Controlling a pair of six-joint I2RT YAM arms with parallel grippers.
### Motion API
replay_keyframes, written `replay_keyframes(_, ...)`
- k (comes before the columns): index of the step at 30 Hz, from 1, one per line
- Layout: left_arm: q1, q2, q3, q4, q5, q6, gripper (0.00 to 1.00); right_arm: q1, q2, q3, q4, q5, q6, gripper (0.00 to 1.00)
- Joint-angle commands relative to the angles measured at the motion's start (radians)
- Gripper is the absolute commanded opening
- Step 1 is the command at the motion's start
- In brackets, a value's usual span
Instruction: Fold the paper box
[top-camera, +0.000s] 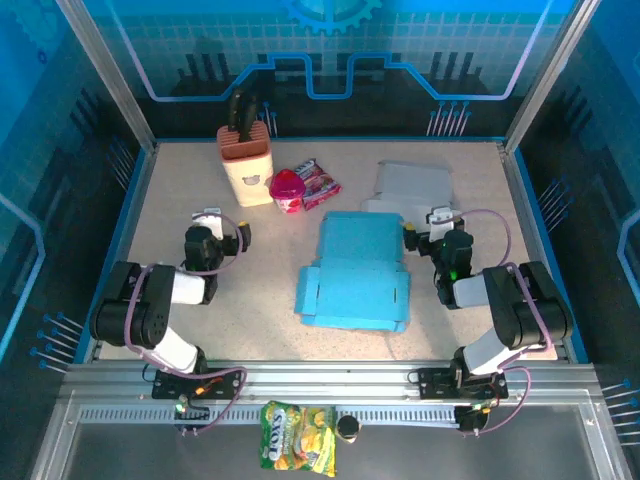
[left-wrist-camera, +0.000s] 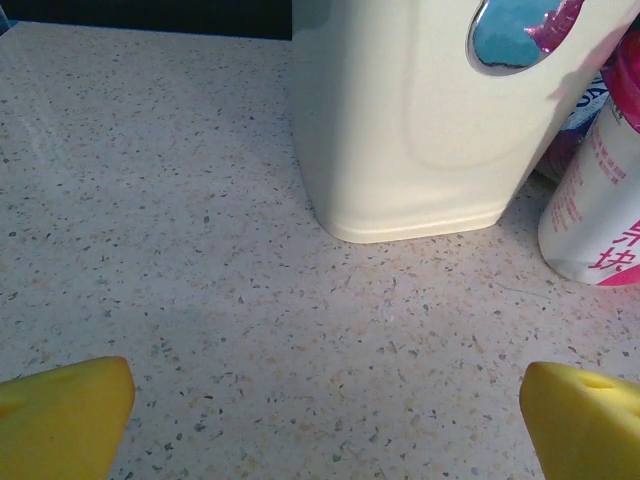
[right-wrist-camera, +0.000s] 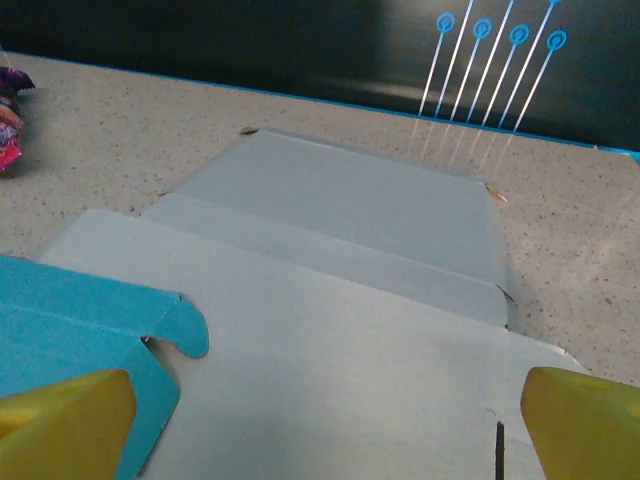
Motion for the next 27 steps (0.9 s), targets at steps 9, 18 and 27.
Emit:
replay_keyframes(9,-0.001,-0.014,0.018,0.002,0.023,0.022,0.99,0.011,-0.017,-0.002,-0.006,0.034,0.007,1.00)
replay_keyframes(18,-0.001,-0.015,0.019,0.003,0.023,0.022,0.99,0.019,-0.015,-0.011,0.010,0.043,0.003,1.00)
replay_keyframes(27,0.001,-0.014,0.020,0.000,0.024,0.020,0.99,0.020,-0.008,-0.081,0.152,0.078,0.013,1.00)
